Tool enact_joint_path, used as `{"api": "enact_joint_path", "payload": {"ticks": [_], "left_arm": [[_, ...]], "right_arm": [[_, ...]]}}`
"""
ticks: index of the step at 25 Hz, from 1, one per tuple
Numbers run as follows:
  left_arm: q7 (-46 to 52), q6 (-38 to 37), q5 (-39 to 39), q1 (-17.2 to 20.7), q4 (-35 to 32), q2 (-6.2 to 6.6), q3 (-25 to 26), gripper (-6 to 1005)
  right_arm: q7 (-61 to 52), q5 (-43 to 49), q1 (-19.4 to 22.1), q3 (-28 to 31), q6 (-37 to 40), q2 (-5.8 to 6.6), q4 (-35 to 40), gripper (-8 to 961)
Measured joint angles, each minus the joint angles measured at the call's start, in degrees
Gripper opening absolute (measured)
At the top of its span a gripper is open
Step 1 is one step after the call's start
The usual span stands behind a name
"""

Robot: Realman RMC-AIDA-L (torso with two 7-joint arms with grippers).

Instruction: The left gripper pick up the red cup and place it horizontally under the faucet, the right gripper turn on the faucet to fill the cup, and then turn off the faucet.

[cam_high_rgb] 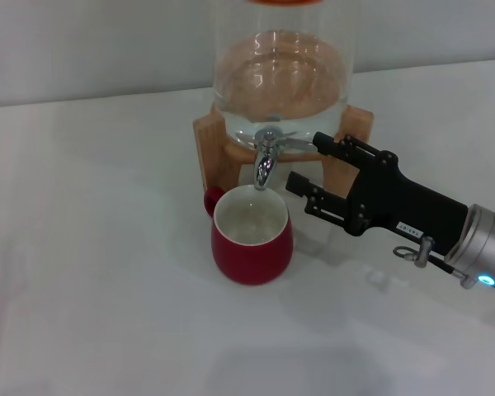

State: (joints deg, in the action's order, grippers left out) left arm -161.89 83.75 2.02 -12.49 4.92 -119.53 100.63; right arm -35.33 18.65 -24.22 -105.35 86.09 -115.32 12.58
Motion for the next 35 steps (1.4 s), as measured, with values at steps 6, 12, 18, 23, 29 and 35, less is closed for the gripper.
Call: {"api": "enact_joint_path", "payload": {"ticks": [6, 12, 18, 23, 29, 35], "left_arm": [[0.0, 0.12, 0.0, 0.01, 0.0, 0.0, 0.0, 489], [0.0, 0.14, -0.01, 0.01, -0.01, 0.0, -0.01, 489], [0.0, 0.12, -0.09, 0.01, 0.0, 0.0, -0.08, 488], [0.0, 0.11, -0.1, 0.01, 0.0, 0.0, -0.09, 488], [0.0, -0.01, -0.09, -0.06, 0.0, 0.07, -0.09, 488], [0.0, -0.13, -0.09, -0.15, 0.0, 0.09, -0.09, 488]], "right_arm": [[-0.25, 0.03, 0.15, -0.74, 0.1, 0.01, 0.0, 720], [-0.32, 0.08, 0.16, -1.6, 0.34, 0.01, 0.1, 720], [-0.82, 0.08, 0.05, -2.29, 0.89, -0.04, 0.18, 719], [-0.98, 0.09, 0.13, -2.76, 1.46, -0.14, 0.56, 719], [-0.98, 0.07, 0.37, -3.41, 1.5, -0.17, 1.46, 719], [-0.98, 0.07, 0.32, -3.69, 1.37, -0.25, 1.56, 719]]}}
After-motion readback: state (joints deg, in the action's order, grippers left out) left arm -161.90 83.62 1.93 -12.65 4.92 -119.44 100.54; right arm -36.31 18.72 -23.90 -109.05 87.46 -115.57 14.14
